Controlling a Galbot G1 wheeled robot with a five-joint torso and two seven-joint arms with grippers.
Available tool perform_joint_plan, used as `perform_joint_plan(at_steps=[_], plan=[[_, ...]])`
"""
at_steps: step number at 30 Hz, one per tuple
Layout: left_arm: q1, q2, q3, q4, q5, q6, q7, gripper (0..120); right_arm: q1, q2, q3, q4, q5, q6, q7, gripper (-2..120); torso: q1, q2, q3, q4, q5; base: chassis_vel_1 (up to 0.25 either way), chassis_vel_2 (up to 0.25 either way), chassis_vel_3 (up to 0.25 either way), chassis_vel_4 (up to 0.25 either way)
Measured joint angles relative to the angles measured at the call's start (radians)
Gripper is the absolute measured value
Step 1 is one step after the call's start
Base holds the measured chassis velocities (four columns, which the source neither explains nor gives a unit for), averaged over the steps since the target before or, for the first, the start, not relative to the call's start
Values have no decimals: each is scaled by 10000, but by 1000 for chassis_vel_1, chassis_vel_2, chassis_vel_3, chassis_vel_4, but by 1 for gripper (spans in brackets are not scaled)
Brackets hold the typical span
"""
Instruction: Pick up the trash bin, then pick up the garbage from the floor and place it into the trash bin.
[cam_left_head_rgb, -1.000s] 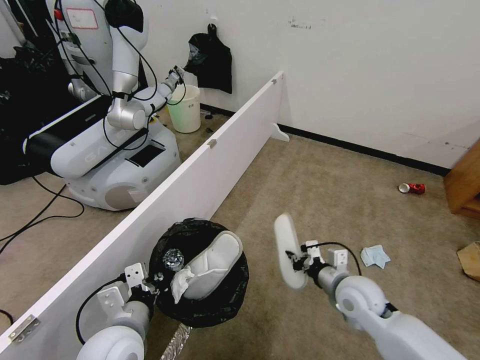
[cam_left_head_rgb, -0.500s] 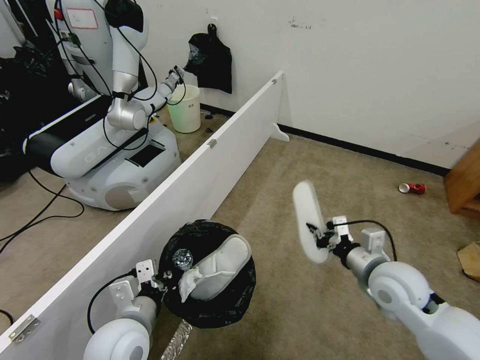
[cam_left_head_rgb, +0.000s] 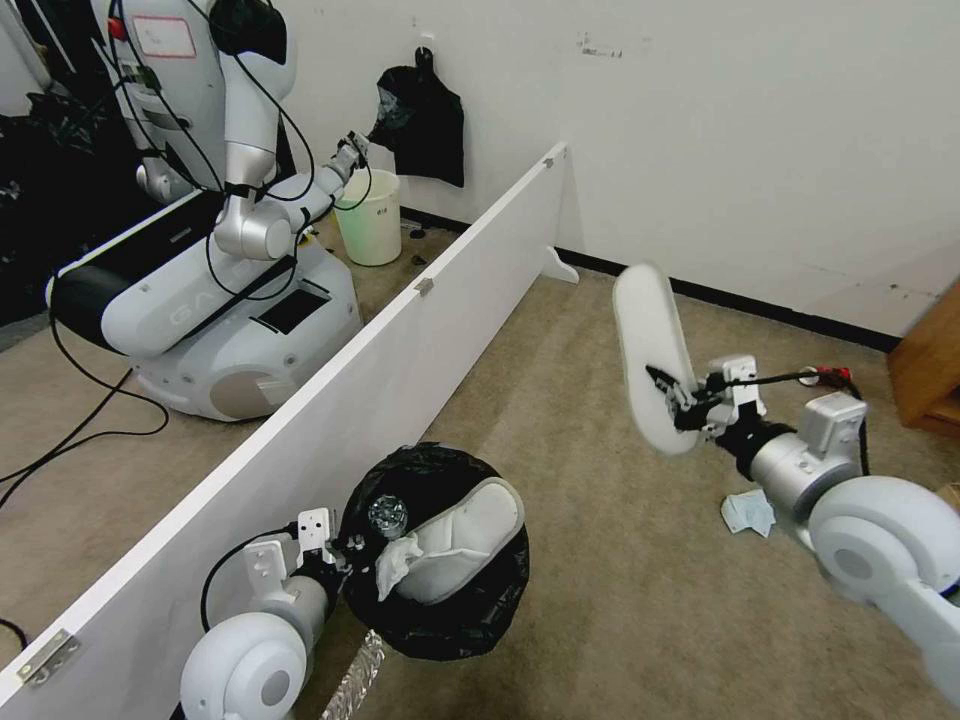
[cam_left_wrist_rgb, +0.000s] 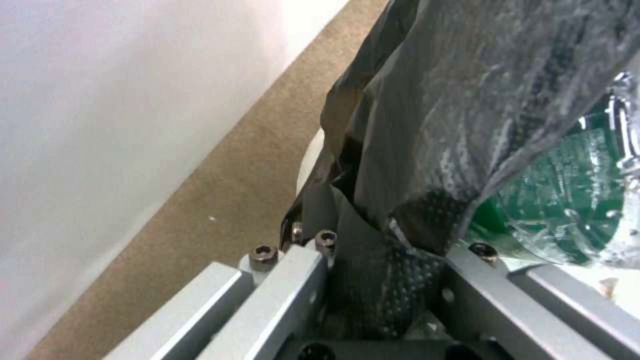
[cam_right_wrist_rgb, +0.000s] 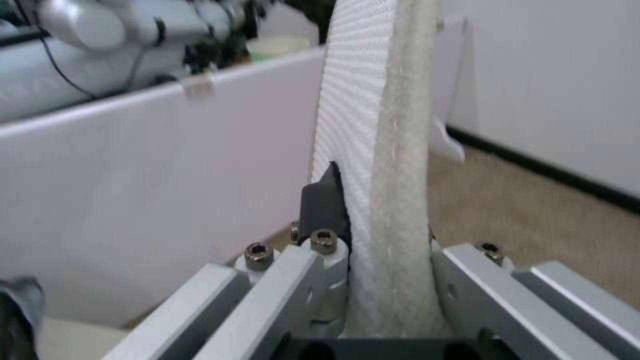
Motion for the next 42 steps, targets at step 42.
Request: perform_joint_plan(at_steps=[42], plan=[[-2595,1753,2883,549,-3141,598,-587,0,-469,-2317,2622,2808,-229,3394,-3524,2,0,1,0,-3,-3,0,0,0,0]])
